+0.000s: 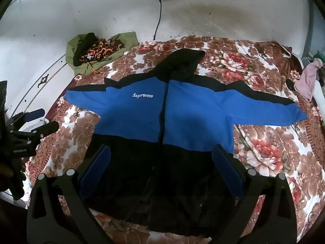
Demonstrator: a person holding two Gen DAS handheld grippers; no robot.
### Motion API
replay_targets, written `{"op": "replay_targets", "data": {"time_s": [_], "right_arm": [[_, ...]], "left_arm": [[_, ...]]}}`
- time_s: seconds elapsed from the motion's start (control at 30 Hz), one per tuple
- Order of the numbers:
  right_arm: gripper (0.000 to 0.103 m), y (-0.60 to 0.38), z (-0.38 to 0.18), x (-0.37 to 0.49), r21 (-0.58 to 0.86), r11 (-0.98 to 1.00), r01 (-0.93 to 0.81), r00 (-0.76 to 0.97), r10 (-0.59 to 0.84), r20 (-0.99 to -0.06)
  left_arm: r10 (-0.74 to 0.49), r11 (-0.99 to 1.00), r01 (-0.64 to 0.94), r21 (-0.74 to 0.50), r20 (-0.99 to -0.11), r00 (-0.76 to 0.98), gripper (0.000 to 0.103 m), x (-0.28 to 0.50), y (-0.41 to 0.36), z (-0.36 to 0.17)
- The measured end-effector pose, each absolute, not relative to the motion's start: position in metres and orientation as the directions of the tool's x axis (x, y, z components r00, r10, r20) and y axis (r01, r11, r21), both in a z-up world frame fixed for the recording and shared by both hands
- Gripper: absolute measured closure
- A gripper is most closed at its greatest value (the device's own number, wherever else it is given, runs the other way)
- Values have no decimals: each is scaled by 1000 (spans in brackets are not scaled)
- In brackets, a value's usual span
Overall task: Fold large clothes
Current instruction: 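Move both grippers toward the jacket's hem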
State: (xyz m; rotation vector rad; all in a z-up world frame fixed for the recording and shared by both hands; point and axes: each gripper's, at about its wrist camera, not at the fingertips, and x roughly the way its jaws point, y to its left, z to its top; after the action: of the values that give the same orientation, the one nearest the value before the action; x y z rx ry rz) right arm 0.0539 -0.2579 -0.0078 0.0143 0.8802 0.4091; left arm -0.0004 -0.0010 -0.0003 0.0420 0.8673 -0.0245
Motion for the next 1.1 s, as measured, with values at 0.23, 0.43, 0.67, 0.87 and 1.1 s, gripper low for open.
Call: {"op": "replay_targets", "data": {"time_s": [0.23,0.43,0.67,0.87,1.1], "right_arm": [[5,-259,-11,50,187,920,-345,561,362,-744],[5,-260,-14,42,181,923,-340,561,353,-749],[5,-262,-12,41,168,924,-344,565,346,-749],[5,-258,-9,41,147,926,-346,558,330,-761],[5,-245,-2,45,131,919,-372,558,335,-759]], "left_arm": [[22,998,32,56,-760,650,5,-2,4,-2],[37,997,28,74,-752,658,5,-9,-5,-2],[45,995,35,93,-738,673,5,-12,-13,2],[51,997,10,78,-736,675,5,-12,-2,5],[88,996,-48,75,-739,668,5,-12,18,8]]}}
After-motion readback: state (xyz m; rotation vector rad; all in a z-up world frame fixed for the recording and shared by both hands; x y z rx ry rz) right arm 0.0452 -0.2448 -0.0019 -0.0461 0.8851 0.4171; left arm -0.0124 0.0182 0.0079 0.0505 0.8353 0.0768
